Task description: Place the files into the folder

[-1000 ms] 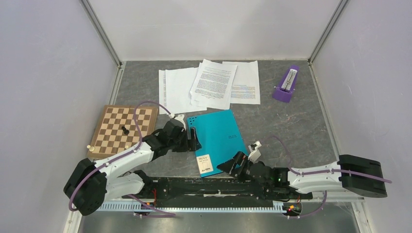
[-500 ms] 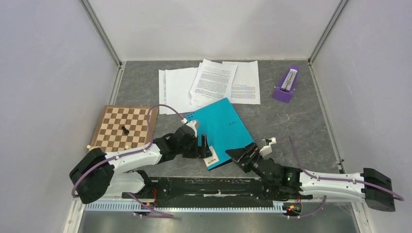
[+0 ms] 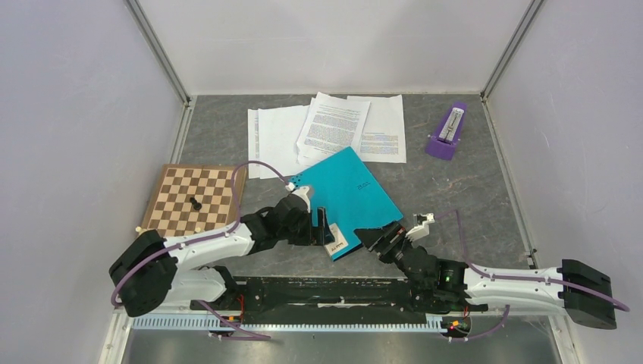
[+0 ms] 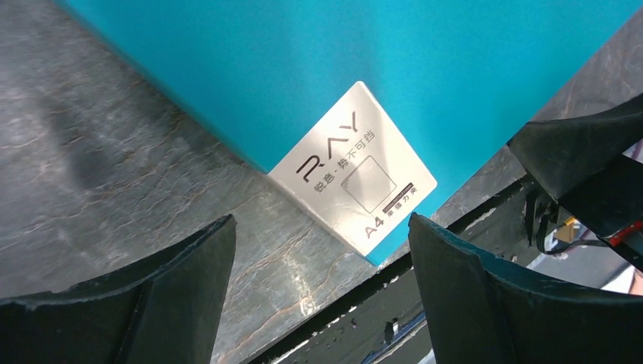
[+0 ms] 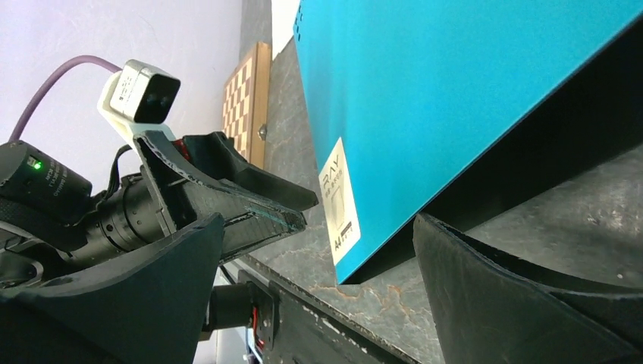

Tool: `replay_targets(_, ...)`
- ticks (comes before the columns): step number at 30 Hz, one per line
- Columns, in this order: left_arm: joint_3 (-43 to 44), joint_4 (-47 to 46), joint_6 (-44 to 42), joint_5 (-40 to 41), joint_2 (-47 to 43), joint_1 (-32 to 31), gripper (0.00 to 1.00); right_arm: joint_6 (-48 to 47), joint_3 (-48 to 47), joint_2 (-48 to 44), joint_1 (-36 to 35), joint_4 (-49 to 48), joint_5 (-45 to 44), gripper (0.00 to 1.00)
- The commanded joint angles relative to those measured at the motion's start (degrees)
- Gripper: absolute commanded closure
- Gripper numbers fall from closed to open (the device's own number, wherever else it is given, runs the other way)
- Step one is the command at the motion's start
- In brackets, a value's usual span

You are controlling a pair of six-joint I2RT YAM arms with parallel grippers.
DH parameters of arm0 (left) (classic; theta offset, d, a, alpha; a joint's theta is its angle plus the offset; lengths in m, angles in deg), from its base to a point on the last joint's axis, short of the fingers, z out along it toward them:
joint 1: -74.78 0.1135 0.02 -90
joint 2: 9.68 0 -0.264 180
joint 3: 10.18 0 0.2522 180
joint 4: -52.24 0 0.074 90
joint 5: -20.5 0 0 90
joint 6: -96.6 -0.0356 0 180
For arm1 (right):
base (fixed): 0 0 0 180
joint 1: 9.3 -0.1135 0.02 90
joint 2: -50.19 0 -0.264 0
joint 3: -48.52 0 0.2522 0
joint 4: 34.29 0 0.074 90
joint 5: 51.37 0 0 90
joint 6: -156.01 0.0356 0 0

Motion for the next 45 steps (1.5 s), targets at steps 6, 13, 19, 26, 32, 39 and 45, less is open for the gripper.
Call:
replay_targets(6, 19.99, 19.01, -9.57, 19.07, -2.66, 3.98, 0.1, -2.81, 7.57, 0.98, 0.5, -7.0, -4.93, 0.02)
replay_targets(13, 29.78, 6.76, -14.66, 12.17, 13.05, 18.84, 0.1, -3.1, 8.63, 0.96, 0.52, -8.04, -4.24, 0.02)
replay_targets(19, 40.48, -2.48, -17.4, 1.19, 30.59, 25.56, 0.1, -4.09, 9.52, 0.46, 0.6, -8.37, -3.92, 0.02)
replay_targets(26, 50.65, -2.17, -19.45, -5.65, 43.64, 26.9, 0.1, -6.59, 9.13, 0.49, 0.67, -8.99, -4.4, 0.02)
replay_targets(32, 50.67, -4.81, -16.82, -12.73, 46.55, 27.4, 0.1, -12.78, 6.25, 2.99, 0.78, -10.86, -4.7, 0.02)
replay_targets(39, 48.86, -9.1, -13.25, -23.28, 46.0, 27.9, 0.1, -22.52, 2.11, 7.57, 0.87, -15.92, -4.83, 0.02)
replay_targets(45, 47.09, -11.14, -11.6, -28.82, 45.08, 28.28, 0.1, -27.91, 1.03, 8.49, 1.09, -20.8, -4.68, 0.02)
